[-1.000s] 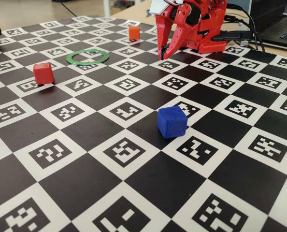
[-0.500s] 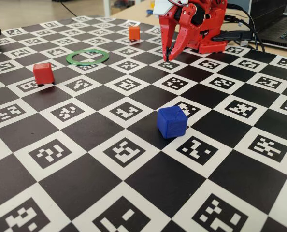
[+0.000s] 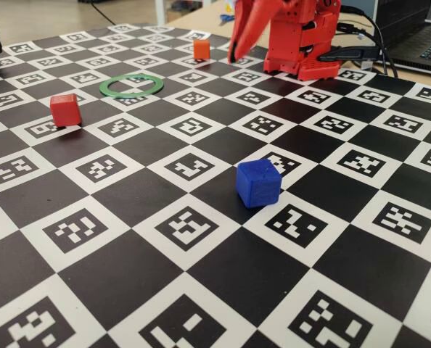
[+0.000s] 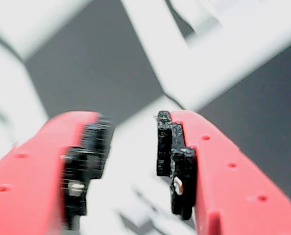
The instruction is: Grab the red cube then put it in the green circle then put the blue cube on top and finally the orange cube on top
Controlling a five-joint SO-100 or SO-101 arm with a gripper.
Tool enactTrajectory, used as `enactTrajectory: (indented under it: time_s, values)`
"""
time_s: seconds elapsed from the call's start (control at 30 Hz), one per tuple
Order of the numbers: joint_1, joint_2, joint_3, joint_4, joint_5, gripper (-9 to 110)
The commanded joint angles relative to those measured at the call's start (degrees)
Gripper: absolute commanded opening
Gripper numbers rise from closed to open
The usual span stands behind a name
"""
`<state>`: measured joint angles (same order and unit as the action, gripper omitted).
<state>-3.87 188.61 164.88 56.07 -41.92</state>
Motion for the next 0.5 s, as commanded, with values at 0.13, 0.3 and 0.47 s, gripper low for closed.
enactTrajectory:
  time_s: [0.13,0.3,0.47]
  values:
    - [6.5,-14.06,-20.57,-1.49,15.21,25]
    - [7.03,-27.33,-31.9,1.67,24.96,30]
    - [7.03,-39.29,-42.71,5.45,31.99,33]
